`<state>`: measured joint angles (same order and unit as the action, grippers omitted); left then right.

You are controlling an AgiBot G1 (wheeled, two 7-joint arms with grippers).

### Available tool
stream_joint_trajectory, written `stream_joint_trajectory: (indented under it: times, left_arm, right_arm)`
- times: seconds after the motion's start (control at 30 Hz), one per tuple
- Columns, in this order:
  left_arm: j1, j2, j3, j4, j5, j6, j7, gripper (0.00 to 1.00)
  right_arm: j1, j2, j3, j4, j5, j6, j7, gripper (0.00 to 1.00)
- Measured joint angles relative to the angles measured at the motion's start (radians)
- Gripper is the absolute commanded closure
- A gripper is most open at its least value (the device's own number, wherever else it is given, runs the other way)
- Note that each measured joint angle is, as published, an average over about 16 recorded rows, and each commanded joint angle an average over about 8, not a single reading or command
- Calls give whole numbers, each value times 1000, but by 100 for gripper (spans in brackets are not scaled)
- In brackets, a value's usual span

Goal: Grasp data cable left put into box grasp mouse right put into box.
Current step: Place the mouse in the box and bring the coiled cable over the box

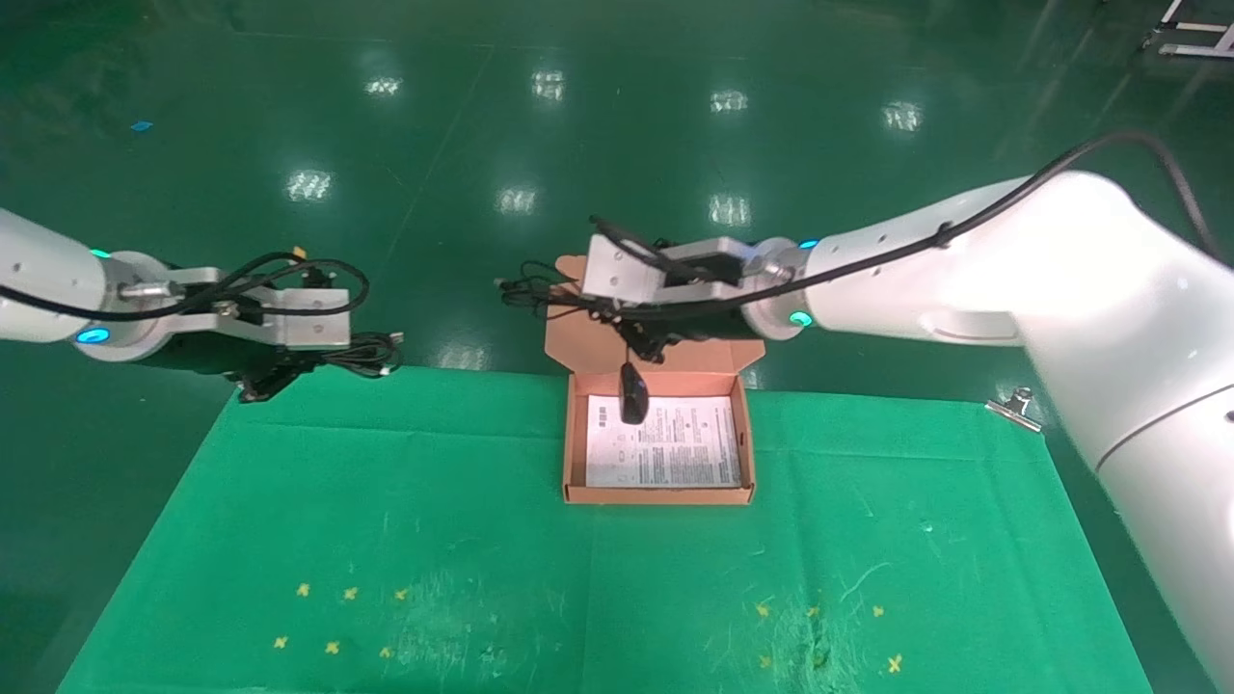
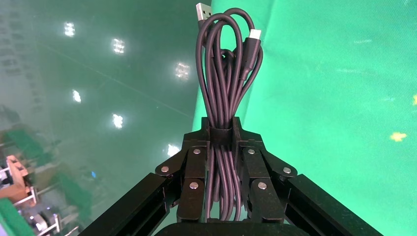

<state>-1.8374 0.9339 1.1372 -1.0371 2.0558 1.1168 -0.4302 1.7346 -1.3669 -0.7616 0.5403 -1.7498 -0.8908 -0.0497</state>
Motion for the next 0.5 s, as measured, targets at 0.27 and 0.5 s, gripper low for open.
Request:
stream_joint_trajectory:
  times: [0.27,0.5]
  left_arm:
    - [4,-35,11,-101,49,43,-98,100]
    - [10,-44,13,-134,64,48,-126,100]
  right_arm:
    - [-44,-2,-125,-26,58,62,139,100]
    - [-58,-1,-211,-75,92,104,227,76]
